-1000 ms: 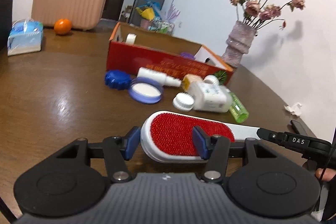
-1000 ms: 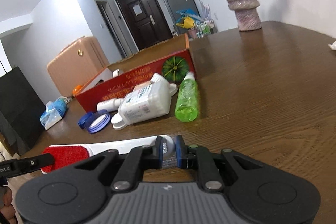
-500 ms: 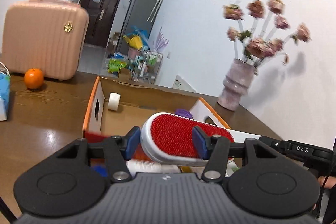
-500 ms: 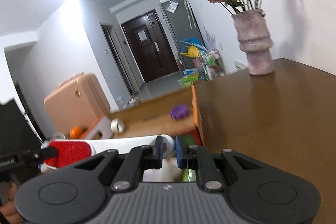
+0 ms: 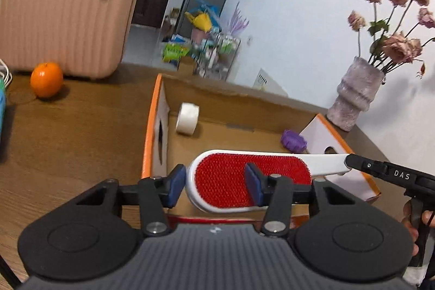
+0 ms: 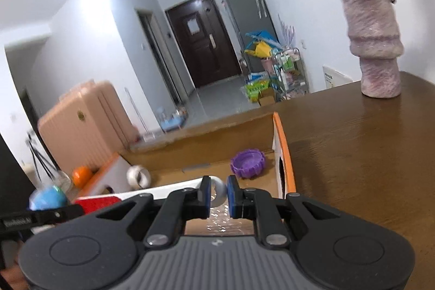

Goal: Organize rigid objects

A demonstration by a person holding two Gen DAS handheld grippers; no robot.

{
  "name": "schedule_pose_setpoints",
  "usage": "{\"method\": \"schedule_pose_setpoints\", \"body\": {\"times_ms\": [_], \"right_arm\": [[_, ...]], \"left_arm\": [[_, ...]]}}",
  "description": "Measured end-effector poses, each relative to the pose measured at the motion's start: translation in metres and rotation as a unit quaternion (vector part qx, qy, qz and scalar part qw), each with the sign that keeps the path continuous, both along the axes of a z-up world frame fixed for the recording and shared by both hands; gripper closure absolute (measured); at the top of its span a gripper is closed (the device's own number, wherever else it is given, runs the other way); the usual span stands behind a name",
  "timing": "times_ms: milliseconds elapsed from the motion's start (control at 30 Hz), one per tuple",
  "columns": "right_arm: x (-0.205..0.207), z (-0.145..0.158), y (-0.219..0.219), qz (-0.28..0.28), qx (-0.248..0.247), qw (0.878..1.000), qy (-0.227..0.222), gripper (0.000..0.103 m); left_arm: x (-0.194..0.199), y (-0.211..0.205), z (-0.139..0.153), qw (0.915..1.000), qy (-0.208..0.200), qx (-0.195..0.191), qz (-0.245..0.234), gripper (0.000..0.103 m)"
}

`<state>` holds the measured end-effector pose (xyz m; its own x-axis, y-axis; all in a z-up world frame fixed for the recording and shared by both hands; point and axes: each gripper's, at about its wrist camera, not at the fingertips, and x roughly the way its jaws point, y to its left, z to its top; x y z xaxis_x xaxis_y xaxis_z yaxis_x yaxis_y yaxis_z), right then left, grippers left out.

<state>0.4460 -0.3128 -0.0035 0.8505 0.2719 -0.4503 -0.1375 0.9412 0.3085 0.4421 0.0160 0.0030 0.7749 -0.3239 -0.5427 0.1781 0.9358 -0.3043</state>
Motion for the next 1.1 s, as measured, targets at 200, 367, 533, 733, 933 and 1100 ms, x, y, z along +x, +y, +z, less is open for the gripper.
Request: {"method": "schedule_pose_setpoints", "body": {"times_ms": [200, 367, 533, 733, 933, 1100], "right_arm": [[0.005, -0.008, 0.01, 0.019, -0.031, 0.999, 0.018, 0.091], [-0.002, 0.0, 0.008, 0.013, -0.032, 0.999, 0.009, 0.088], [-0.028, 0.024, 0.003, 0.007, -0.045, 0.999, -0.015, 0.088], [-0.074, 0.06, 0.003, 0.002, -0.076, 0.996, -0.054, 0.079], [-0.139, 0.075, 0.012, 0.016, -0.129, 0.988, -0.079, 0.039], [-0.196, 0.069, 0.009, 0.014, -0.111, 0.99, -0.091, 0.019]], "left_arm": [[-0.005, -0.005, 0.003, 0.9987, -0.011, 0.051, 0.002, 0.055], [-0.013, -0.003, 0.009, 0.9979, -0.014, 0.063, 0.009, 0.055], [-0.032, 0.003, 0.028, 0.9972, -0.033, 0.065, 0.016, 0.05], [-0.074, 0.002, 0.054, 0.9923, -0.072, 0.097, 0.029, 0.038], [-0.14, -0.008, 0.062, 0.9807, -0.125, 0.146, 0.036, 0.021], [-0.202, -0.01, 0.053, 0.9788, -0.133, 0.149, 0.042, 0.006]]}}
